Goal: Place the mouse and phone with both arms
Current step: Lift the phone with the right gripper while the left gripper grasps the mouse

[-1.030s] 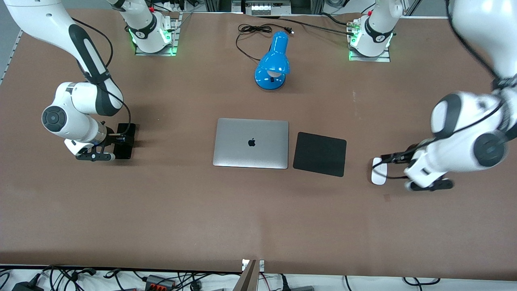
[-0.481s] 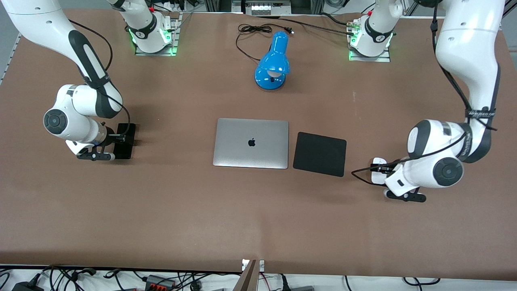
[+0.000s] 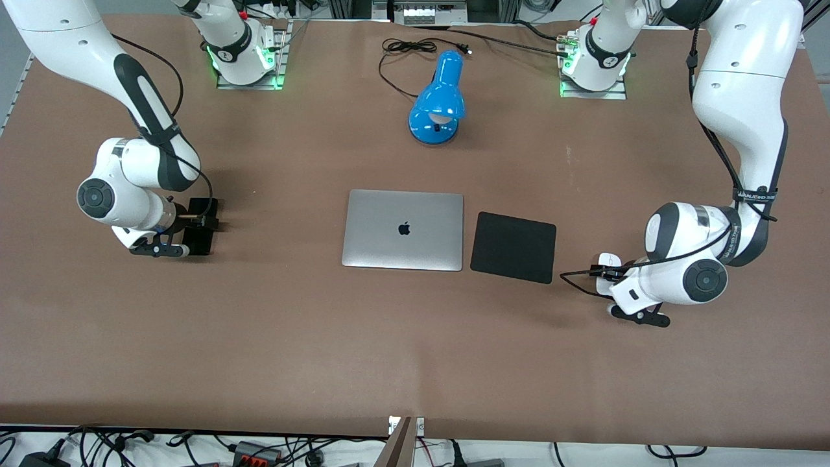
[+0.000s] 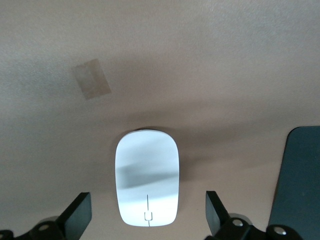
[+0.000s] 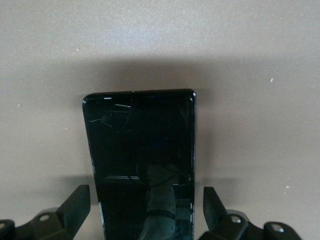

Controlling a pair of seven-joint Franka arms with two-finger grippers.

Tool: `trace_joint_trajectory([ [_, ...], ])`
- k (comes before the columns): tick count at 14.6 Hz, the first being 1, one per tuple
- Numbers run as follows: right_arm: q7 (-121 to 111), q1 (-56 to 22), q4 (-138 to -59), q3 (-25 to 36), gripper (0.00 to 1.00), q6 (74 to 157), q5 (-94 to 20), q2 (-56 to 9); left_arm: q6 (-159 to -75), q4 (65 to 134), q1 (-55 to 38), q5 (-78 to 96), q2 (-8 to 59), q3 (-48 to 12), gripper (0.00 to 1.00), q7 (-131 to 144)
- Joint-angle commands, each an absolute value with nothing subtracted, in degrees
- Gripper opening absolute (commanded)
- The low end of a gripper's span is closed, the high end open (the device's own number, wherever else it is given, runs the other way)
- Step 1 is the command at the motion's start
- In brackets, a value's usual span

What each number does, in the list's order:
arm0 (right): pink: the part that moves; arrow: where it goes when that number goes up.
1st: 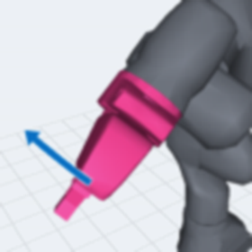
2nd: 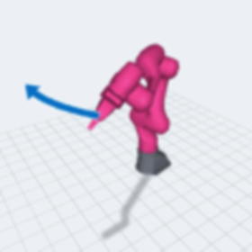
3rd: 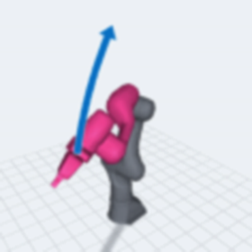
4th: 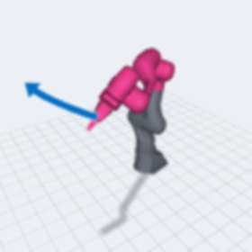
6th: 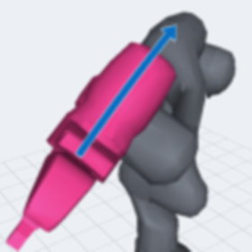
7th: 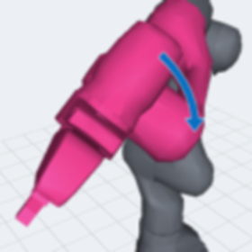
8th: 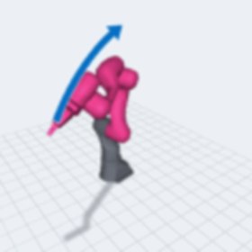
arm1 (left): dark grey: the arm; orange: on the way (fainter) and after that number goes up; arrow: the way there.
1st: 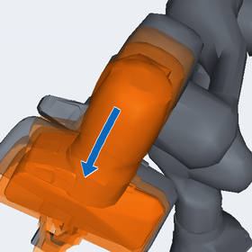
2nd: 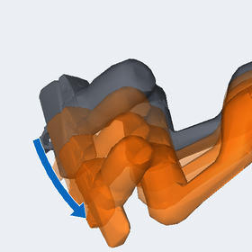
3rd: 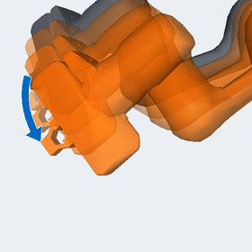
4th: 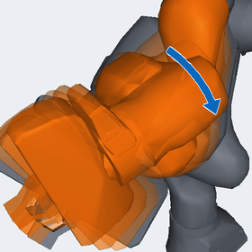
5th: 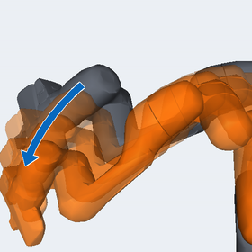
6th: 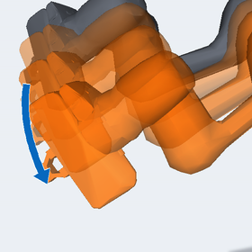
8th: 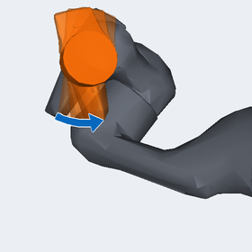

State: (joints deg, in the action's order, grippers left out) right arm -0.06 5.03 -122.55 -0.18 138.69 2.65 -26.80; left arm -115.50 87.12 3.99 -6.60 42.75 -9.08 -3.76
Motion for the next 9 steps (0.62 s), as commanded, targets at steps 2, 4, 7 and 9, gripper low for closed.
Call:
trace_joint_trajectory([
  [2, 0.5, 5.5, -123.1, -0.4, 1.0, 138.9, 3.0, -27.7, -119.3, 88.8, 4.4, -7.8, 43.4, -9.3, 1.0, -5.4],
  [4, 0.5, 5.5, -123.1, -0.4, 1.0, 138.9, 3.0, -27.7, -119.5, 88.9, 4.4, -7.9, 43.5, -9.3, 1.0, -5.4],
  [7, 0.5, 5.5, -123.1, -0.4, 1.0, 138.8, 3.0, -27.7, -121.3, 90.3, 4.4, -8.0, 43.7, -9.2, 1.0, -5.5],
  [9, 0.5, 5.5, -123.1, -0.4, 1.0, 138.8, 3.0, -27.7, -122.6, 91.3, 4.5, -8.0, 43.7, -9.1, 1.0, -5.6],
])
